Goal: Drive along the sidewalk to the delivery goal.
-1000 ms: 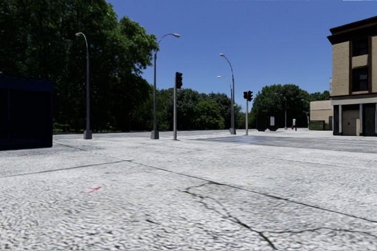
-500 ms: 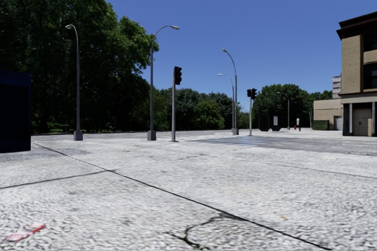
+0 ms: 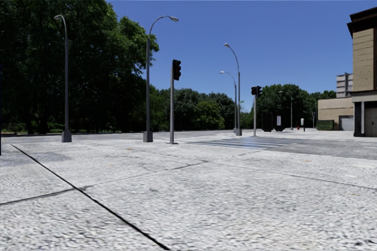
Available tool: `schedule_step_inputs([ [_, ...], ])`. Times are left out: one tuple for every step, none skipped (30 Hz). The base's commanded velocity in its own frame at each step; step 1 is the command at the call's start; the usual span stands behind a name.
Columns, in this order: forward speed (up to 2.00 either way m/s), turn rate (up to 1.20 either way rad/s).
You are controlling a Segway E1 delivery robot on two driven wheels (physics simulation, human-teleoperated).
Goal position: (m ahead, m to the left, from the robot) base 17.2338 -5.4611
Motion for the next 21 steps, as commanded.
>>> schedule_step_inputs([
  [2.00,0.00],
  [2.00,0.00],
  [2.00,0.00],
  [2.00,0.00],
  [2.00,0.00],
  [2.00,0.00],
  [2.00,0.00],
  [2.00,0.00],
  [2.00,0.00],
  [2.00,0.00],
  [2.00,0.00],
  [2.00,0.00],
  [2.00,0.00],
  [2.00,0.00],
  [2.00,0.00],
  [2.00,0.00],
  [2.00,0.00],
  [2.00,0.00],
  [2.00,0.00],
  [2.00,0.00],
  [2.00,0.00],
])
